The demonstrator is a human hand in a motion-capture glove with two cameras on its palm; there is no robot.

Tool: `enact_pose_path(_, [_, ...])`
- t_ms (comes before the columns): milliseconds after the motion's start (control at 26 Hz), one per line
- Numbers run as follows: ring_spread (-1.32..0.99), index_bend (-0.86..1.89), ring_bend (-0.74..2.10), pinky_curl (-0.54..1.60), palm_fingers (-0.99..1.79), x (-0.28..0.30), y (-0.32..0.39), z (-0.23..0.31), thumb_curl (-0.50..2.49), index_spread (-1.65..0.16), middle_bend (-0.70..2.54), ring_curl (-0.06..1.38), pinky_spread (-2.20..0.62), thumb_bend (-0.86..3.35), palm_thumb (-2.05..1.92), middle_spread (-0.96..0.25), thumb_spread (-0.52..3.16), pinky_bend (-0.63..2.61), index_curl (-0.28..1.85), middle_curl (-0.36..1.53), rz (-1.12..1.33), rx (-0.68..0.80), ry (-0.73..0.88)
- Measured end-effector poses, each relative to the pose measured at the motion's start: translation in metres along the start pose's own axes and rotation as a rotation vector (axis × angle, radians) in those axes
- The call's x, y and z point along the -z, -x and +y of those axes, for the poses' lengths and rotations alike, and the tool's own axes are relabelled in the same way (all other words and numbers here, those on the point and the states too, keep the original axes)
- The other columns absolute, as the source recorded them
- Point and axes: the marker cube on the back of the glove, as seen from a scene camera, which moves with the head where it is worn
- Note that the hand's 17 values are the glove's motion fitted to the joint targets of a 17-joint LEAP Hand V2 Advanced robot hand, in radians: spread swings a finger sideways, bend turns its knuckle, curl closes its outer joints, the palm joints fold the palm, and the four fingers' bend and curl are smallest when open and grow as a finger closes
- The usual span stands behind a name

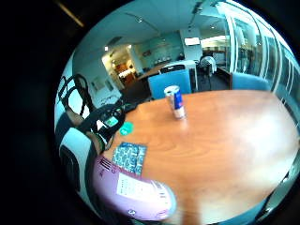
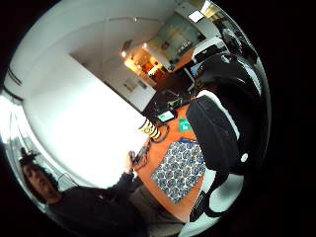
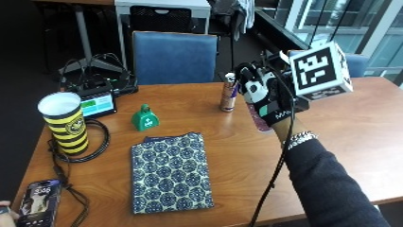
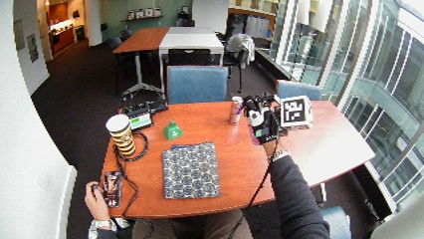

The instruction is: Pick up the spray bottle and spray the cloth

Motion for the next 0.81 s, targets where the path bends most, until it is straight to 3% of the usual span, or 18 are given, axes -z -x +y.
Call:
enact_pose_path(231, [-0.2,0.24,0.64,0.39,1.45,-0.006,0.042,-0.019,0.21,-0.29,0.61,0.47,-0.32,0.0,0.63,-0.23,1.49,0.41,0.52,0.55,0.165,0.184,0.345])
enact_pose_path(500, [-0.2,0.27,0.66,0.39,1.43,-0.023,0.084,-0.04,0.2,-0.29,0.64,0.47,-0.33,0.0,0.64,-0.23,1.49,0.42,0.54,0.56,0.566,0.392,0.647])
enact_pose_path(808, [-0.2,0.28,0.68,0.39,1.42,-0.069,0.076,-0.006,0.19,-0.29,0.66,0.46,-0.33,0.0,0.63,-0.23,1.5,0.43,0.55,0.56,0.774,0.423,0.894])
